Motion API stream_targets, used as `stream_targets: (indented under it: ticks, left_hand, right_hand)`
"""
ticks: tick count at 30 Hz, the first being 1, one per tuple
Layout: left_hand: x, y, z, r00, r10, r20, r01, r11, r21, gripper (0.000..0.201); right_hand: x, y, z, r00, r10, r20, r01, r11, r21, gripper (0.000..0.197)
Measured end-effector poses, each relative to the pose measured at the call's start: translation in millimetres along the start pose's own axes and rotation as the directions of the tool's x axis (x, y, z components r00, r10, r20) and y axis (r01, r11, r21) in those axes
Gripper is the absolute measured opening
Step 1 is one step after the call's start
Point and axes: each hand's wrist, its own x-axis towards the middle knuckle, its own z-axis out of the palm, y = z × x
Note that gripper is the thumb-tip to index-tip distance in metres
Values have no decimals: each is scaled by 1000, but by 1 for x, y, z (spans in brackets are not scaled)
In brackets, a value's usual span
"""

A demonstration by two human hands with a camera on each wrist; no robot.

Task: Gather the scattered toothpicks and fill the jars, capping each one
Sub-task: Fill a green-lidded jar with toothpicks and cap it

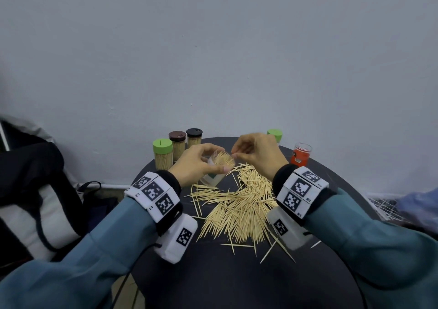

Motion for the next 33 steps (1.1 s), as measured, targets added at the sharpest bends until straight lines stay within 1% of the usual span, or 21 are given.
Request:
stream_targets:
  ticks: [2,3,6,8,14,18,21,24,28,30,33]
  left_hand:
    - [-1,1,0,1000,3,9,-3,1000,-3,52]
    - [-1,2,0,1000,0,12,0,1000,-7,52]
    - [0,0,0,1000,-15,8,15,1000,-4,53]
    - [1,-1,-1,1000,-25,2,25,1000,-10,53]
    - [2,-1,0,1000,-28,11,28,999,-18,51]
    - [2,0,2,1000,-25,7,25,999,-28,47]
    - [2,0,4,1000,-26,17,27,999,-29,49]
    - [1,1,5,999,-25,29,26,999,-34,47]
    - [-1,4,5,999,-12,38,14,999,-52,46]
    - [0,4,4,999,-13,33,14,998,-59,46]
    - [0,3,4,999,-22,28,23,998,-57,47]
  right_hand:
    - [1,0,1,1000,-7,-23,7,1000,-5,6]
    - [0,-1,2,1000,-7,-12,7,1000,10,7]
    - [-1,-1,4,997,3,79,-9,998,70,8]
    - [-1,-1,4,993,6,115,-15,997,76,9]
    - [2,-3,2,997,-9,71,10,1000,-13,12]
    - [2,-6,1,987,-17,158,27,998,-65,19]
    - [2,-8,1,978,-12,209,36,993,-108,14]
    - [4,-10,0,976,-5,218,38,988,-147,11]
    - [6,-10,-1,982,1,187,41,974,-221,12]
    - [6,-9,-2,983,-4,182,42,977,-208,13]
    - [6,-9,-3,974,-9,225,41,990,-135,12]
